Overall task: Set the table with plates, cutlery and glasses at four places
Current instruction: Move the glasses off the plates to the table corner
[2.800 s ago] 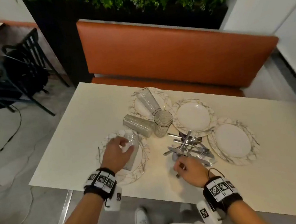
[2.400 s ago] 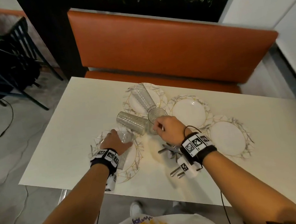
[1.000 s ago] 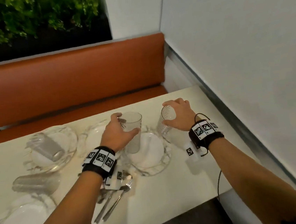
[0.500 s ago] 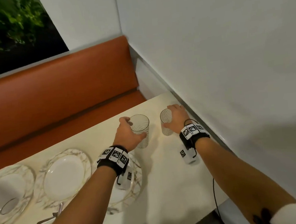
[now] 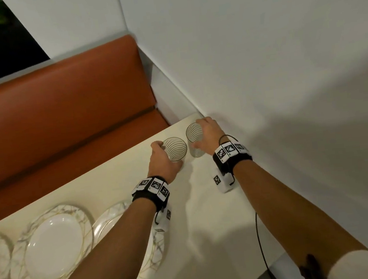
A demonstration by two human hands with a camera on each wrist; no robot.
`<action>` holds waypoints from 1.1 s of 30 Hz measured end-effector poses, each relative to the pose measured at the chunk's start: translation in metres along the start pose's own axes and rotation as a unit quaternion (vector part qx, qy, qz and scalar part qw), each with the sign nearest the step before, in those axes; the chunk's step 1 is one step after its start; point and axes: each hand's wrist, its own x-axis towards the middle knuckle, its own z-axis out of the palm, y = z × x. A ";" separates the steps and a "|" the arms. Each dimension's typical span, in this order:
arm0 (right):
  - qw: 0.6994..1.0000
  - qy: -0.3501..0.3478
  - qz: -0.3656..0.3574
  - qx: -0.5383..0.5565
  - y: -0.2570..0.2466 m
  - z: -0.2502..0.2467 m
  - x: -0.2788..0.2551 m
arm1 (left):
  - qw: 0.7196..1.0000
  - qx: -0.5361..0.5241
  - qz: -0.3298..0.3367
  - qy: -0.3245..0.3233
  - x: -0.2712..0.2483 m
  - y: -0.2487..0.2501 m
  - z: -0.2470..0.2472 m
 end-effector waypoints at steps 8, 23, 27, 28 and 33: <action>1.000 -0.002 -0.006 -0.004 -0.004 -0.001 0.001 | 1.000 0.007 0.019 -0.004 0.010 0.005 0.006; 0.994 0.082 -0.054 -0.045 -0.051 -0.009 -0.046 | 0.999 0.021 0.023 -0.025 -0.034 -0.047 -0.055; 0.986 0.108 -0.126 -0.022 -0.102 0.014 -0.074 | 0.999 -0.031 0.014 0.013 -0.075 -0.088 -0.097; 0.985 0.097 -0.146 -0.002 -0.118 0.025 -0.082 | 0.999 -0.045 0.010 0.024 -0.087 -0.101 -0.108; 0.964 -0.019 -0.255 0.066 -0.199 0.094 -0.123 | 0.991 -0.077 -0.022 0.104 -0.152 -0.173 -0.167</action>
